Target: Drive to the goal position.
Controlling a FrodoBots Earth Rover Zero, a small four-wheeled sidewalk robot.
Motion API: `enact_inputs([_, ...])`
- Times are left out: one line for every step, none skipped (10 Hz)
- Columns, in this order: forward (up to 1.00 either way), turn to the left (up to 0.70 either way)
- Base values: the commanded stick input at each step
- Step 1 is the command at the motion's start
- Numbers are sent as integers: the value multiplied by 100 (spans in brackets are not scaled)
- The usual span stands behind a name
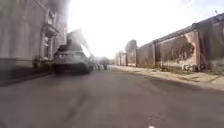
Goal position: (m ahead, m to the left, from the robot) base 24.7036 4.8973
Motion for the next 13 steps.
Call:
enact_inputs([100,0])
enact_inputs([100,0])
enact_inputs([100,0])
enact_inputs([100,0])
enact_inputs([100,0])
enact_inputs([100,0])
enact_inputs([100,0])
enact_inputs([100,0])
enact_inputs([100,0])
enact_inputs([100,0])
enact_inputs([100,0])
enact_inputs([100,0])
enact_inputs([100,0])
